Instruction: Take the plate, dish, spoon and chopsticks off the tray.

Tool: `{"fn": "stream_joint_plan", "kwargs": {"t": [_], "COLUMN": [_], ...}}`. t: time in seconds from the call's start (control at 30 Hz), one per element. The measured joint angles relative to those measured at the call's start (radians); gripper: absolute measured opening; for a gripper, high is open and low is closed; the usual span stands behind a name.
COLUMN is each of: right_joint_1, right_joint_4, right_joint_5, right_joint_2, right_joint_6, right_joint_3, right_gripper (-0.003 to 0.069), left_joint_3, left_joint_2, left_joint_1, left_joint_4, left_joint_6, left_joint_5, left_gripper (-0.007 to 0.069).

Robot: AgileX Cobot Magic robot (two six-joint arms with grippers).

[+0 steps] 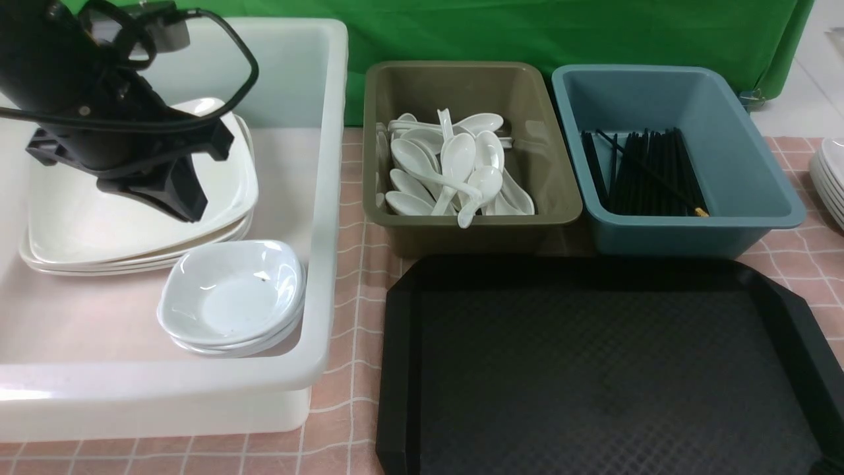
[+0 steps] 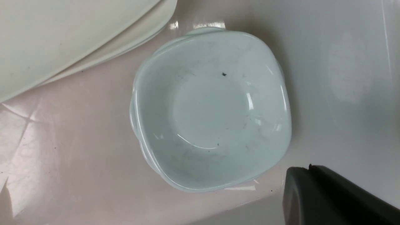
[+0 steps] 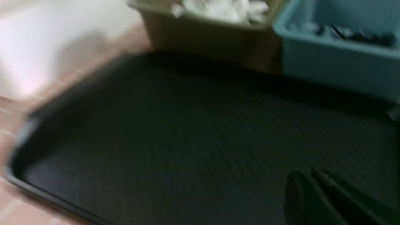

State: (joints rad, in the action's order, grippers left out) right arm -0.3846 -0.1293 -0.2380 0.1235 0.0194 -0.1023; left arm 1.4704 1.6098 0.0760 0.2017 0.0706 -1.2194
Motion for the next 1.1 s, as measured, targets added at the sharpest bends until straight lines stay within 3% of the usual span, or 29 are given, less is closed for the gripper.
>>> {"fn": "stream_joint_plan", "kwargs": {"t": [0.07, 0.27, 0.43, 0.7, 0.87, 1.03, 1.1], "right_joint_1": [0.034, 0.261, 0.372, 0.411, 0.411, 0.411, 0.411], "right_joint_4": [0.0, -0.011, -0.023, -0.026, -0.026, -0.026, -0.026], "right_joint_5": [-0.01, 0.016, 0.048, 0.055, 0.055, 0.055, 0.055], "right_joint_2": [-0.012, -0.091, -0.108, -0.108, -0.108, -0.108, -0.108], "right_joint_6": [0.0, 0.0, 0.0, 0.0, 0.0, 0.0, 0.0], "right_joint_3": [0.013, 0.081, 0.087, 0.089, 0.089, 0.089, 0.089], "right_gripper": [0.009, 0.0106, 0.0114, 0.0132, 0.0144, 0.0153, 0.0156], "left_joint_3": [0.0, 0.0, -0.01, -0.068, -0.083, -0.133, -0.163], "left_joint_2": [0.0, 0.0, 0.0, 0.0, -0.027, -0.122, -0.188], "left_joint_1": [0.0, 0.0, 0.0, 0.0, 0.018, 0.139, 0.23], "left_joint_4": [0.0, 0.003, 0.019, 0.079, 0.201, 0.212, 0.168], "left_joint_6": [0.0, 0.0, 0.0, 0.027, 0.093, 0.111, 0.118], "left_joint_5": [0.0, 0.0, 0.001, 0.0, 0.002, 0.005, 0.004], "left_gripper": [0.0, 0.0, 0.0, 0.0, 0.0, 0.0, 0.0]}}
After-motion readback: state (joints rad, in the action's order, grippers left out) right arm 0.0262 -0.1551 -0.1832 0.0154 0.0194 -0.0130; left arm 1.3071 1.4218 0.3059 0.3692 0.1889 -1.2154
